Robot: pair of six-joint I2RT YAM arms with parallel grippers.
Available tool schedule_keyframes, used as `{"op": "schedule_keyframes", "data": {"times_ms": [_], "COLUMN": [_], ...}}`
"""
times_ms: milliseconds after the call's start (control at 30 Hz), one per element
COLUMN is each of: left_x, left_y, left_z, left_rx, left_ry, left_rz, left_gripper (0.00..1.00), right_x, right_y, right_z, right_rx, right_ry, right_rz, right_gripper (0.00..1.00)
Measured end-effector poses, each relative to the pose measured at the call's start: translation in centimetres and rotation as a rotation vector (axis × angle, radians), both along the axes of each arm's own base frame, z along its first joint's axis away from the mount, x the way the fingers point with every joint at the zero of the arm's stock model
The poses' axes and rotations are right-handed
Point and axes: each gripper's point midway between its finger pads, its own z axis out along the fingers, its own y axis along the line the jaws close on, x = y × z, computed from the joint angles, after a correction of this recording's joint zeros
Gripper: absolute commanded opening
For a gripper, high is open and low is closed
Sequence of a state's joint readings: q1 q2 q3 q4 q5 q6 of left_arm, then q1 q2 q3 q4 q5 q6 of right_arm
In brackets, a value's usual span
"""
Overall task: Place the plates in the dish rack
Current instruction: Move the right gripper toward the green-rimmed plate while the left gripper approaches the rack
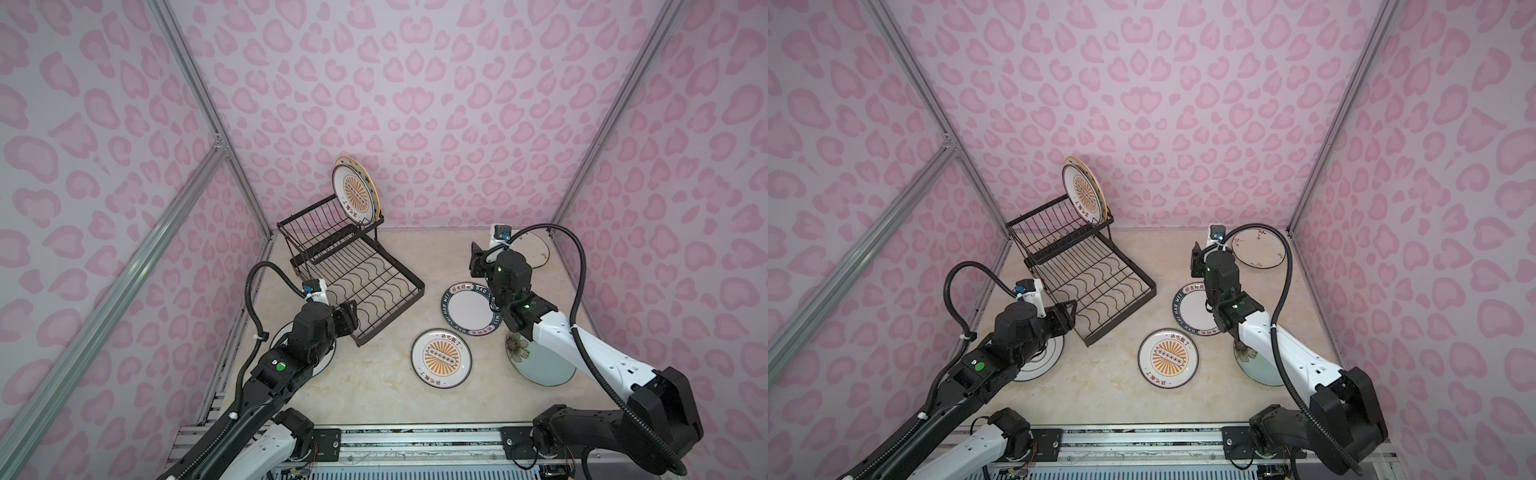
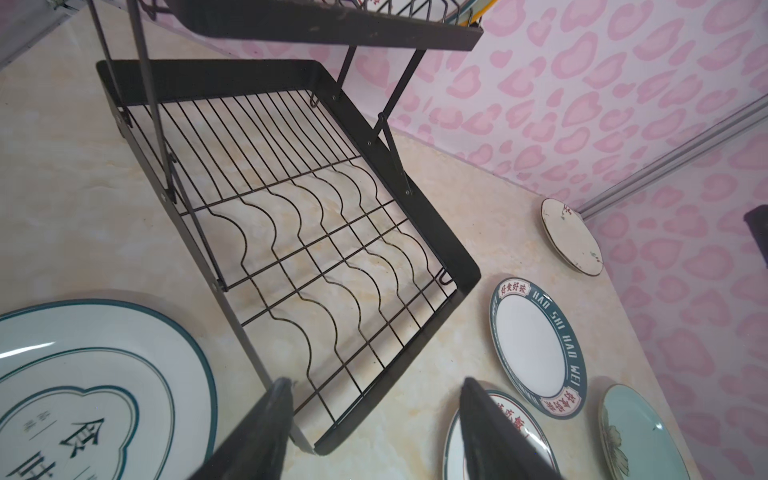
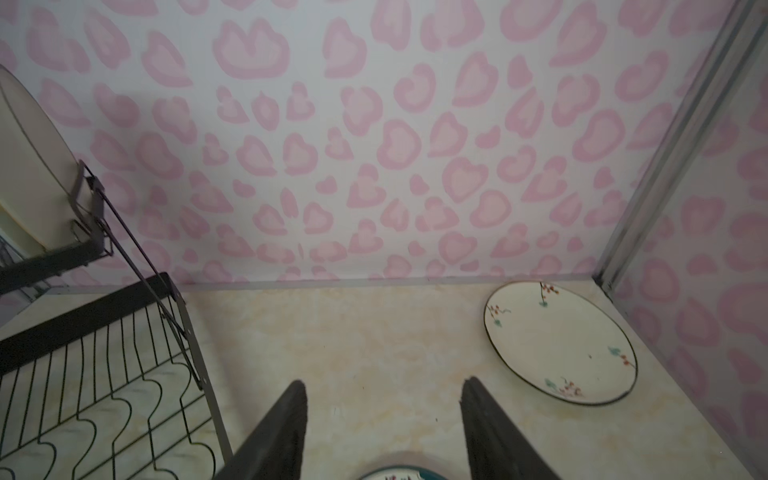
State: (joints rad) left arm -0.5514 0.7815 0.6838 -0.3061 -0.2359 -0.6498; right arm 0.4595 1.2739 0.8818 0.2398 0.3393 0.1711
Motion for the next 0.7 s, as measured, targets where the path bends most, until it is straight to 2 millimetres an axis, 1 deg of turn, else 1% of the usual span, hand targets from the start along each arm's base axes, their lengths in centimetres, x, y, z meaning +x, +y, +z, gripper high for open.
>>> {"op": "schedule_keyframes", "data": {"times_ms": [67,167,233,300,500,600,700], "left_x": [0.4,0.9,1.2,1.3,1.6,1.6,1.7], "left_y": [-0.7,-1.9,-2.6,-3.2,-4.8,-5.7,-6.8], "left_z": [-0.7,-1.5,-1.8,-2.2,-2.4,-3.2,-4.2], "left_rx": [-0.008,-0.026,-0.030,-0.026,-0.034,-0.037,-0.031], "left_ry": [0.017,0.038,0.043,0.059,0.080,0.105,0.149], "left_rz": [-0.009,-0.030,-0.041,-0.060,-0.087,-0.111,-0.146], "left_gripper": [0.64,0.63,0.63,0.62,0.61,0.61,0.60], "right_x": [-1.2,-2.2,-2.4,-2.3,-1.3,-0.5,-0.3], "right_y": [-1.5,-3.0,-4.1,-4.8,-5.2,-6.2,-7.6], "right_z": [-2.4,-4.6,-5.2,-5.2,-5.4,-6.5,-8.5], "right_rx": [0.023,0.064,0.089,0.120,0.173,0.189,0.204], "right_ry": [0.059,0.114,0.128,0.133,0.176,0.230,0.303], "right_rz": [-0.027,-0.043,-0.069,-0.075,-0.047,-0.062,-0.085], "right_gripper": [0.59,0.60,0.60,0.60,0.62,0.63,0.63]}}
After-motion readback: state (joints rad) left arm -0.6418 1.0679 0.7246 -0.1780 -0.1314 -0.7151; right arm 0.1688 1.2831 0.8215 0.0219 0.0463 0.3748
